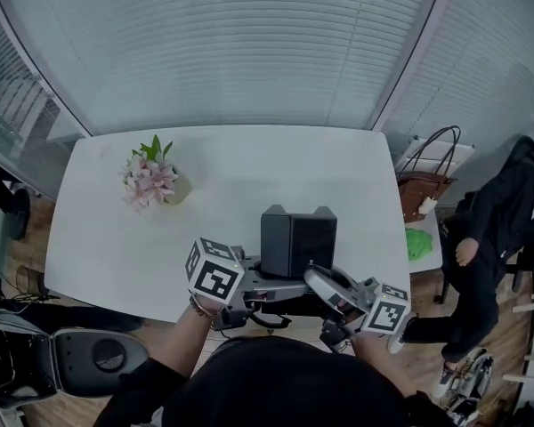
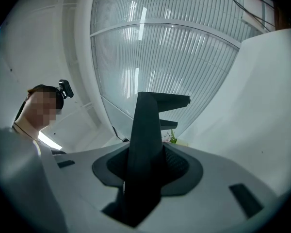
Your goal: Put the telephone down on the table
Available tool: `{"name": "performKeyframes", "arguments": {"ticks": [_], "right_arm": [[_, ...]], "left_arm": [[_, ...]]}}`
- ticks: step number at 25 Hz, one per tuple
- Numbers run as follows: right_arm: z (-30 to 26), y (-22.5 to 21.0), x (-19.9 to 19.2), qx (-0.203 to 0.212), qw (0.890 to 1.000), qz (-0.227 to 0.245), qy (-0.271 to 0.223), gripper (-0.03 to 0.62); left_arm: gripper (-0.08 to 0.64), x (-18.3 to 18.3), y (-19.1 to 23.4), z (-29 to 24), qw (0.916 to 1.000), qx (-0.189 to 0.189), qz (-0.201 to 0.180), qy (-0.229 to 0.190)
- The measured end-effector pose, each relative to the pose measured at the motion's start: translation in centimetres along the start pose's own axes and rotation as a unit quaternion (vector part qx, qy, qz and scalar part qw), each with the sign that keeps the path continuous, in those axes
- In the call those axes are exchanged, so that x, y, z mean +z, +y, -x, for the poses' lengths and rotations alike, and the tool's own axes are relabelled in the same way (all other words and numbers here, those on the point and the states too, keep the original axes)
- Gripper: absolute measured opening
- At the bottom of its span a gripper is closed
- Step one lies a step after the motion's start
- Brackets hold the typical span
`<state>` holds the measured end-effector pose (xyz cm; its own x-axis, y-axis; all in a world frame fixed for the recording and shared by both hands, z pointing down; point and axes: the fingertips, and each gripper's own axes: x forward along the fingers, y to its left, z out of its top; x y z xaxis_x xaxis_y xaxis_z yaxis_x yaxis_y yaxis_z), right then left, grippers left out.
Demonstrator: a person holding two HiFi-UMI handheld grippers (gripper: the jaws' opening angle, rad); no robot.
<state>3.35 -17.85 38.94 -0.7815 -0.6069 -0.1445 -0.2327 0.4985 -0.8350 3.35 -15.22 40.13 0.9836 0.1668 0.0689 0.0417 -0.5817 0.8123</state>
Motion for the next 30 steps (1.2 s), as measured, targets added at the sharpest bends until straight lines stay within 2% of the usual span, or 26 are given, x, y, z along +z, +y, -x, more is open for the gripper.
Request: {"name": "performKeyframes", "arguments": {"ticks": [10,30], "right_arm": [[-2.3,-4.5,1.0,-0.022,1.0,-0.019,-0.006,0.161],[-0.7,-10.2,3.3,-0.024,0.998,-0.056,0.019,0.161]], "left_arm": [[0.178,1.7,4.6,0.8,0.9996,-0.007,0.025,0.011],[0.179,2.7,9.8,-3.0,0.9985,0.016,0.052,0.008]]}}
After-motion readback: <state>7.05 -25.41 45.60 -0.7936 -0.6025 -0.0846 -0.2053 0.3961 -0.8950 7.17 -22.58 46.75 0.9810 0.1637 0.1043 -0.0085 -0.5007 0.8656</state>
